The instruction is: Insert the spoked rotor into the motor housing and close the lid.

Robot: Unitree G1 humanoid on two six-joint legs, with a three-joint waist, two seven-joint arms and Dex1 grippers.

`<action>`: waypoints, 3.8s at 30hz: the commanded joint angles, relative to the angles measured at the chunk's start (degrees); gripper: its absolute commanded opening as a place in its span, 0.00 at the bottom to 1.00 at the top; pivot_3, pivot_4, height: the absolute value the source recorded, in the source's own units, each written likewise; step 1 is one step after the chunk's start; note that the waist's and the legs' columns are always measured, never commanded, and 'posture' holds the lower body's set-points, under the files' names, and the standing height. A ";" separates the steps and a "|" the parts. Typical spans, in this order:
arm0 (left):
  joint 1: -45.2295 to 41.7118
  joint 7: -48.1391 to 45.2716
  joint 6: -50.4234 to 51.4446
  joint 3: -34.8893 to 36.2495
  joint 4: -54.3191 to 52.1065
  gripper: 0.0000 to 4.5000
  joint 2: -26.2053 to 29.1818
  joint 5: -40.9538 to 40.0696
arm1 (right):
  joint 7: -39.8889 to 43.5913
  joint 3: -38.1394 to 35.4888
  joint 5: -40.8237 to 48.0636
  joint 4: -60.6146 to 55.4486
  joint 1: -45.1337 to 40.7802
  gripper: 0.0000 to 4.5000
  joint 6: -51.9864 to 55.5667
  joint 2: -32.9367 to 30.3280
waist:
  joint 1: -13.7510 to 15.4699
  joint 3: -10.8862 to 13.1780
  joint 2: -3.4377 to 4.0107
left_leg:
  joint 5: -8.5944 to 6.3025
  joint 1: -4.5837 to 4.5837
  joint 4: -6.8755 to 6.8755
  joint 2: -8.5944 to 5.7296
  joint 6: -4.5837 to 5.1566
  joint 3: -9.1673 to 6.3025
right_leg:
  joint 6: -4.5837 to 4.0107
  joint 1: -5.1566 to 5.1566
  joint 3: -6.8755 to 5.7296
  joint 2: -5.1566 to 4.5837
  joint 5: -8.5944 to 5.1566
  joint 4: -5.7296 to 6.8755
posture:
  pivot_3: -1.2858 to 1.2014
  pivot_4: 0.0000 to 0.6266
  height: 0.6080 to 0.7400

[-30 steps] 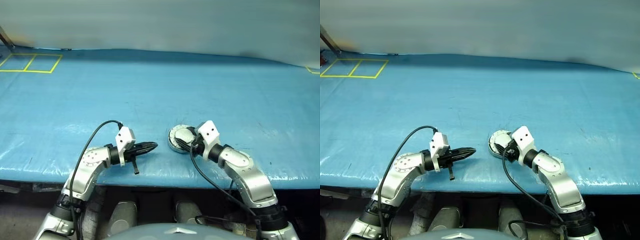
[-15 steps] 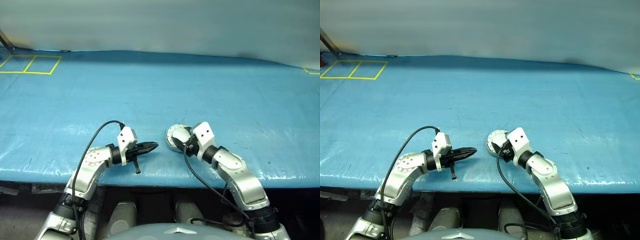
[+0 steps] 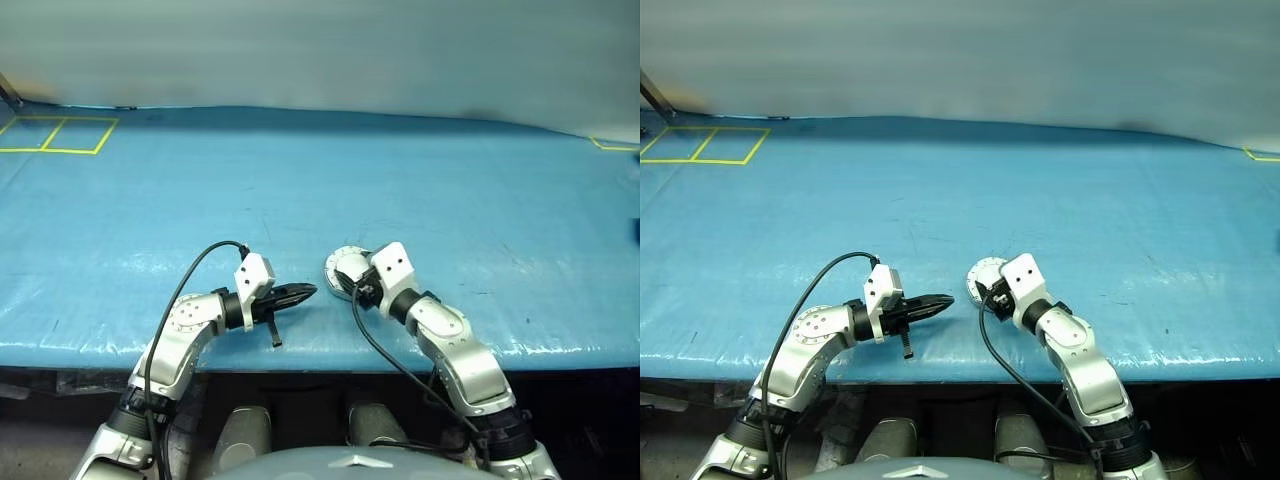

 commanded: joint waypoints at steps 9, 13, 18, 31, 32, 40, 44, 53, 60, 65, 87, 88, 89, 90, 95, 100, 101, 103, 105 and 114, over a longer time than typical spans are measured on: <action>0.55 1.60 -0.14 1.78 -2.19 0.00 0.16 -1.02 | -0.34 1.42 -1.71 5.97 2.64 0.68 1.82 -0.17 | 0.08 -0.15 -0.03 | -0.01 0.00 -0.04 0.18 0.00 0.01 | -0.07 -0.14 0.00 0.07 -0.03 -0.05 | 0.52 0.24 1.00; 1.47 1.97 0.13 1.50 -3.21 0.00 0.44 -0.77 | -0.09 1.30 -0.59 5.33 2.18 0.68 0.76 1.71 | 0.02 -0.15 -0.04 | -0.01 0.00 -0.05 0.26 -0.01 0.08 | -0.07 -0.14 0.00 0.10 -0.03 -0.06 | 0.52 0.24 1.00; 1.87 2.59 0.53 1.98 -3.73 0.00 0.36 -1.17 | 0.18 4.51 -4.50 7.42 1.37 0.68 -0.09 0.73 | -0.03 -0.15 -0.04 | -0.01 -0.07 -0.12 0.37 -0.01 0.12 | -0.12 -0.23 0.00 0.13 -0.05 -0.06 | 0.52 0.24 1.00; 0.62 5.32 0.27 3.00 -1.52 0.00 -0.60 0.09 | 2.58 2.31 -1.73 8.26 1.79 0.68 2.40 -0.62 | 0.11 -0.31 -0.13 | -0.09 0.65 -0.54 0.61 -0.14 0.16 | -0.30 0.04 0.05 -0.04 -0.09 -0.28 | 0.52 0.24 1.00; 0.19 5.69 0.08 3.10 -0.98 0.00 -1.08 -0.01 | 3.69 1.79 -0.35 6.92 2.13 0.68 2.99 -0.73 | 0.25 -0.32 -0.14 | -0.09 0.64 -0.53 0.58 -0.13 0.18 | -0.30 0.04 0.05 -0.09 -0.09 -0.29 | 0.52 0.24 1.00; -5.23 4.21 -2.42 1.43 5.23 0.00 -4.31 0.71 | 11.03 3.75 5.18 -2.67 6.49 0.68 8.25 -5.80 | 0.61 -0.43 -0.26 | -0.32 0.37 -1.10 0.05 -0.13 0.34 | -0.21 -0.09 -0.07 -0.19 -0.10 -0.33 | 0.52 0.24 1.00; -6.90 2.14 -2.72 0.22 7.71 0.00 -4.91 0.74 | 12.14 3.86 7.24 -5.78 8.61 0.68 9.75 -6.99 | 0.57 -0.47 -0.21 | -0.77 0.37 -1.18 0.30 -0.37 0.21 | -0.40 -0.09 -0.13 0.09 -0.38 -0.35 | 0.52 0.24 1.00; -7.61 -1.98 -4.02 -2.53 11.49 0.00 -4.39 2.75 | 6.38 2.40 3.88 -2.91 7.67 0.68 7.67 -5.06 | 0.35 -0.46 -0.20 | -1.11 0.63 -1.09 0.40 -0.34 0.19 | -0.40 0.24 -0.16 0.22 -0.83 -0.36 | 0.52 0.24 1.00; -7.75 -2.46 -6.62 -5.75 14.35 0.00 -3.49 8.17 | 5.75 2.33 3.62 -2.66 7.32 0.68 6.90 -4.85 | 0.75 -0.51 -0.24 | -1.06 0.83 -0.85 0.40 -0.40 0.09 | -0.43 0.58 -0.15 0.26 -1.10 -0.34 | 0.52 0.24 1.00; -7.70 -0.87 -6.95 -6.12 15.08 0.00 -4.27 9.55 | 6.43 2.85 3.41 -2.95 7.10 0.68 5.61 -5.02 | 0.85 -0.62 -0.22 | -1.06 0.84 -0.85 0.40 -0.40 0.06 | -0.42 0.61 -0.14 0.26 -1.09 -0.34 | 0.52 0.24 1.00; -8.13 -0.69 -6.08 -7.23 13.05 0.00 -4.40 11.02 | 2.97 -4.04 2.72 -9.29 9.80 0.99 -11.78 -2.38 | 1.56 -0.55 0.13 | -1.05 0.71 -0.88 0.30 -0.41 0.00 | -0.38 0.53 -0.15 0.20 -1.07 -0.37 | 0.52 0.24 1.00; -8.09 -0.65 -5.91 -7.26 12.80 0.00 -4.37 10.97 | 2.63 -4.93 2.81 -9.86 10.18 0.99 -13.12 -2.27 | 1.56 -0.50 0.20 | -1.05 0.69 -0.88 0.29 -0.41 0.01 | -0.37 0.51 -0.14 0.20 -1.07 -0.37 | 0.52 0.24 1.00; -8.04 -0.62 -5.76 -7.30 12.63 0.00 -4.31 10.93 | 0.50 -6.36 1.82 -9.99 10.54 0.99 -16.15 -1.36 | 1.59 -0.45 0.25 | -1.05 0.65 -0.88 0.28 -0.41 0.02 | -0.36 0.48 -0.13 0.18 -1.06 -0.37 | 0.52 0.24 1.00; -8.03 -0.64 -5.76 -7.39 12.53 0.00 -4.18 10.98 | 0.52 -7.75 3.04 -10.55 10.91 0.99 -16.54 -1.13 | 1.62 -0.43 0.27 | -1.05 0.62 -0.88 0.26 -0.41 0.02 | -0.32 0.45 -0.12 0.16 -1.04 -0.37 | 0.52 0.24 1.00; -7.91 -0.22 -5.48 -7.49 11.91 0.00 -3.85 11.20 | 1.16 -16.17 15.92 -13.52 12.82 0.99 -9.71 0.87 | 1.66 -0.39 0.33 | -1.06 0.59 -0.93 0.26 -0.41 -0.01 | -0.12 0.41 -0.15 0.17 -0.96 -0.37 | 0.52 0.24 1.00; -7.72 0.12 -5.14 -7.53 11.37 0.00 -3.63 11.59 | 0.35 -21.46 24.63 -13.28 14.89 0.99 0.47 -0.05 | 1.72 -0.36 0.39 | -1.06 0.58 -0.96 0.25 -0.40 -0.04 | -0.20 0.42 -0.16 0.15 -0.97 -0.37 | 0.52 0.24 1.00; -7.71 0.18 -5.04 -7.54 11.27 0.00 -3.67 11.54 | 0.16 -22.31 28.33 -13.08 15.14 0.99 4.74 -0.17 | 1.66 -0.34 0.42 | -1.06 0.58 -0.96 0.25 -0.39 -0.03 | -0.21 0.41 -0.15 0.15 -0.98 -0.37 | 0.52 0.24 1.00; -7.72 0.29 -4.81 -7.56 11.01 0.00 -3.72 11.41 | -0.30 -25.03 38.71 -11.82 15.48 0.99 13.80 0.39 | 1.62 -0.33 0.45 | -1.06 0.58 -0.96 0.26 -0.39 -0.01 | -0.29 0.41 -0.13 0.15 -1.03 -0.36 | 0.52 0.24 1.00; -7.77 0.25 -4.63 -7.57 10.86 0.00 -3.65 11.24 | -0.22 -26.29 45.96 -11.26 16.08 0.99 19.84 0.28 | 1.65 -0.32 0.45 | -1.06 0.59 -0.95 0.28 -0.39 -0.02 | -0.45 0.42 -0.14 0.15 -1.09 -0.34 | 0.52 0.24 1.00; -8.36 0.18 -4.46 -6.83 11.28 0.00 -3.04 11.05 | -1.02 -26.12 57.44 -6.72 16.48 0.99 26.52 2.89 | 1.40 -0.29 0.50 | -1.07 0.58 -0.96 0.27 -0.37 0.01 | -0.42 0.41 -0.13 0.16 -1.15 -0.35 | 0.52 0.24 1.00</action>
